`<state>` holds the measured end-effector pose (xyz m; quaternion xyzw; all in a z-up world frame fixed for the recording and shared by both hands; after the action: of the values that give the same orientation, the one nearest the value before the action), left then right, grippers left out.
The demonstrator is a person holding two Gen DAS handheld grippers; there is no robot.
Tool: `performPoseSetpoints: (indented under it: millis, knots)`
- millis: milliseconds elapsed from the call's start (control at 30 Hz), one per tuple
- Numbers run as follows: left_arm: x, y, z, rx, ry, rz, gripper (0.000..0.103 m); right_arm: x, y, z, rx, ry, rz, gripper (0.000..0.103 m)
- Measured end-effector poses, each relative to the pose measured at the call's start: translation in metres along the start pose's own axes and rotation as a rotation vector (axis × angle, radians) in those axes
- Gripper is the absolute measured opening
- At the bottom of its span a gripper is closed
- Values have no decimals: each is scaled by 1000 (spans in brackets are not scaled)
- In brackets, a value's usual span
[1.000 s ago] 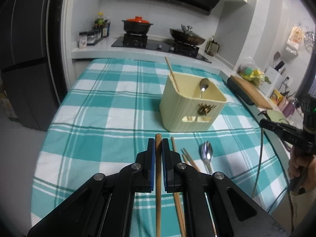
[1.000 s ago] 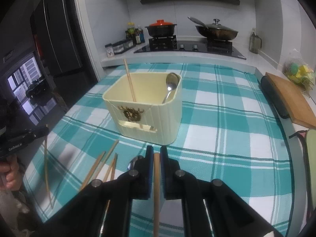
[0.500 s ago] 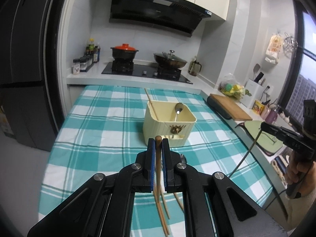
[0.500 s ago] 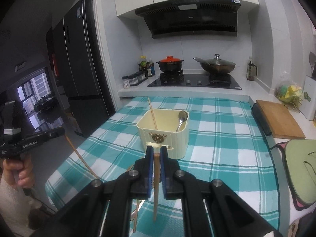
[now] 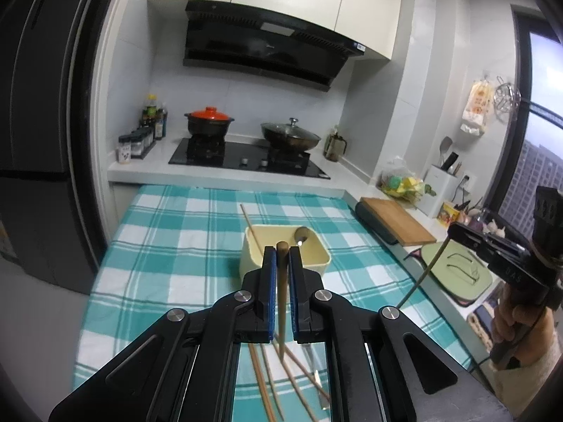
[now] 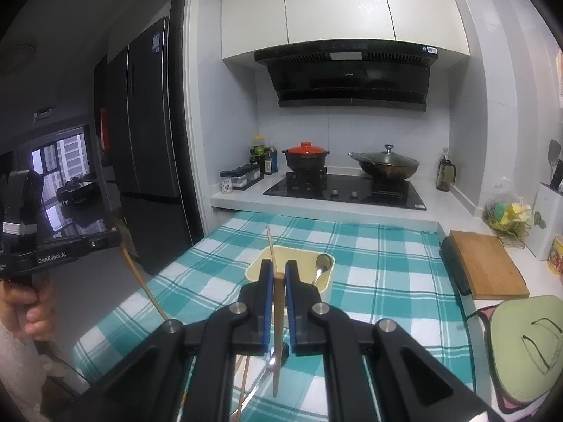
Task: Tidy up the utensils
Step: 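Carry the chopstick in the right tool into the holder while the left tool inserts its chopstick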
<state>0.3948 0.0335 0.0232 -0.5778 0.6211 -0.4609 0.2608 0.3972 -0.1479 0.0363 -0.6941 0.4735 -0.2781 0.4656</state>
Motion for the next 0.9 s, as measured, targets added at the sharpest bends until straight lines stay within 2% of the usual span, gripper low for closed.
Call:
performPoseSetpoints:
  millis: [233, 400, 500, 600, 700, 900]
  knots:
    - [18, -57, 39, 4, 40, -14, 5, 0, -45, 22, 46, 21, -26, 7]
    - [24, -101, 66, 46, 10, 8, 5, 7, -91, 39, 102, 47, -45, 7]
    - [23, -114, 92, 36, -16, 16, 5, 14, -116, 51, 150, 61, -46, 7]
    - [21, -114, 124, -1, -32, 11, 5, 20, -128, 72, 177, 68, -48, 7]
    - [22, -104, 157, -55, -42, 11, 5, 26, -126, 104, 156, 78, -57, 7]
    - [22, -70, 217, -173, -59, 17, 5, 50, -82, 184, -26, 64, -2, 7]
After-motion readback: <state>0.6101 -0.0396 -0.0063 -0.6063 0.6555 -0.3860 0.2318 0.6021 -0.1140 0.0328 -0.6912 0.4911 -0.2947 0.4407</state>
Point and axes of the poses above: each gripper's, at about its wrist camera, not at the fingertips, and z roughly the way its jaws point, x to its right, y to its underside, the point moved 10 cm from there along z, roughly the way its jaws point, and after that the axes turned 3 degrees about -y, right-handed, at the moved point
